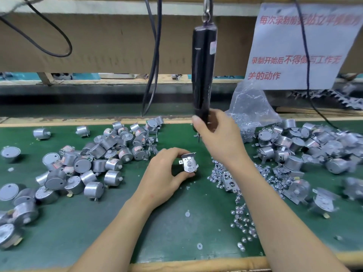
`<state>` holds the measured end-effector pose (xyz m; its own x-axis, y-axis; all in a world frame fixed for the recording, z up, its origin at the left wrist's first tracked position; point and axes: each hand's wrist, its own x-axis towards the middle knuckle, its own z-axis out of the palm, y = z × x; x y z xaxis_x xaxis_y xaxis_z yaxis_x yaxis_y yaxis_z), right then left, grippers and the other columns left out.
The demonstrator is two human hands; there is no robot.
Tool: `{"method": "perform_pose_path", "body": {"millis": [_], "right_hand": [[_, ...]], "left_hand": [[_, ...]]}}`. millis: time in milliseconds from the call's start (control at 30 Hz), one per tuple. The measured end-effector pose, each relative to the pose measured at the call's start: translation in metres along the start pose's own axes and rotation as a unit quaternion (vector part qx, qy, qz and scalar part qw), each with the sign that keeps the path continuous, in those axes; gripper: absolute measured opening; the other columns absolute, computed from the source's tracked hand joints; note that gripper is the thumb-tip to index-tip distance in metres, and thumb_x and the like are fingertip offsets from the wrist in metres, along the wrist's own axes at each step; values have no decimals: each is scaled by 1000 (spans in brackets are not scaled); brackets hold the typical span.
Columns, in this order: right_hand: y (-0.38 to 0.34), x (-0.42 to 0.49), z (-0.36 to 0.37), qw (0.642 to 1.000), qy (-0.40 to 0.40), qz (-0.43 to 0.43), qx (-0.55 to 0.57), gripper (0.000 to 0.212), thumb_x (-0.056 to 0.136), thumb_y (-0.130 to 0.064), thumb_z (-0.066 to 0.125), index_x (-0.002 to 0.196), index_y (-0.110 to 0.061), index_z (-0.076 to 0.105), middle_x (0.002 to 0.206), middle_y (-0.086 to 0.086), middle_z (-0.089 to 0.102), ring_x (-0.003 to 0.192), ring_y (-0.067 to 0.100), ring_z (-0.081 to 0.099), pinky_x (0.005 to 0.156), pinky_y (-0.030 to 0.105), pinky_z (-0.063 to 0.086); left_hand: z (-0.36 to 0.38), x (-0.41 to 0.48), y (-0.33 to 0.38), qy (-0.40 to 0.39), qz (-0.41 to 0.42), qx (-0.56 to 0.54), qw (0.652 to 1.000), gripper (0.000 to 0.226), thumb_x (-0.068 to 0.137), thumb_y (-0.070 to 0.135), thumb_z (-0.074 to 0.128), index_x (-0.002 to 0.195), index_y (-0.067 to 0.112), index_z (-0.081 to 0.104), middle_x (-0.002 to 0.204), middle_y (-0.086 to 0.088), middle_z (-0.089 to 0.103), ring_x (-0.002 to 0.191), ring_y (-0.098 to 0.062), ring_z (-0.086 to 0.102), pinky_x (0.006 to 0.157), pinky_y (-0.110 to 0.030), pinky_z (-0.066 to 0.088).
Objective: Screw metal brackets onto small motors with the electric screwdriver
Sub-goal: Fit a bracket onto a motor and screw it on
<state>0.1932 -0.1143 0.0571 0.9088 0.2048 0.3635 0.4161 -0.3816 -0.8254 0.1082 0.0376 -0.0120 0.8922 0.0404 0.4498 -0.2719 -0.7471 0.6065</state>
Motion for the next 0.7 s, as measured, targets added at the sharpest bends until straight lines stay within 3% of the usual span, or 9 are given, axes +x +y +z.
{"method": "perform_pose_path", "body": {"millis": [100,200,267,367,500,600,700], "right_hand": [[7,-25,-18,991,-96,92,-13,36,97,-39,65,126,-19,69,104,-13,73,93,-4,68,93,27,56],[8,-46,-30,967,-186,171,31,38,97,-34,67,129,-14,67,109,2,76,98,15,74,99,42,56],[3,-54,-40,961,-180,177,116,20,100,-22,66,116,-13,72,100,8,78,92,25,77,93,44,59],[-3,-60,-57,947,-164,181,210,14,98,-8,66,107,-5,76,92,11,78,81,24,77,75,31,62],[2,-67,-77,923,-144,245,261,14,94,-8,71,102,1,78,87,13,76,79,27,74,81,38,64],[9,-65,-92,863,-49,325,384,12,91,-8,72,93,3,78,80,10,75,72,21,72,67,29,62],[16,-55,-116,733,116,368,560,23,98,-13,61,111,6,65,102,22,72,80,23,70,62,28,62]], "left_hand": [[-1,-1,8,40,15,-20,999,41,75,29,84,109,34,63,102,28,63,92,6,54,79,-8,35],[-6,5,22,59,38,-27,997,42,75,27,84,110,37,63,105,30,62,91,6,54,76,-7,35],[-6,7,34,56,60,-21,996,45,74,26,80,112,42,61,103,33,60,88,6,52,73,-7,35],[-3,9,52,35,92,-20,995,48,72,31,74,116,46,59,101,36,58,81,3,48,73,-6,35],[4,12,69,3,98,-35,995,63,73,21,86,118,51,54,107,35,58,90,2,50,79,-5,36],[12,14,81,-24,73,-33,996,67,77,44,80,134,46,44,113,33,57,96,2,50,84,-4,34],[14,16,79,-36,26,-27,999,61,80,59,66,134,39,46,116,29,56,93,4,51,80,-4,36]]}}
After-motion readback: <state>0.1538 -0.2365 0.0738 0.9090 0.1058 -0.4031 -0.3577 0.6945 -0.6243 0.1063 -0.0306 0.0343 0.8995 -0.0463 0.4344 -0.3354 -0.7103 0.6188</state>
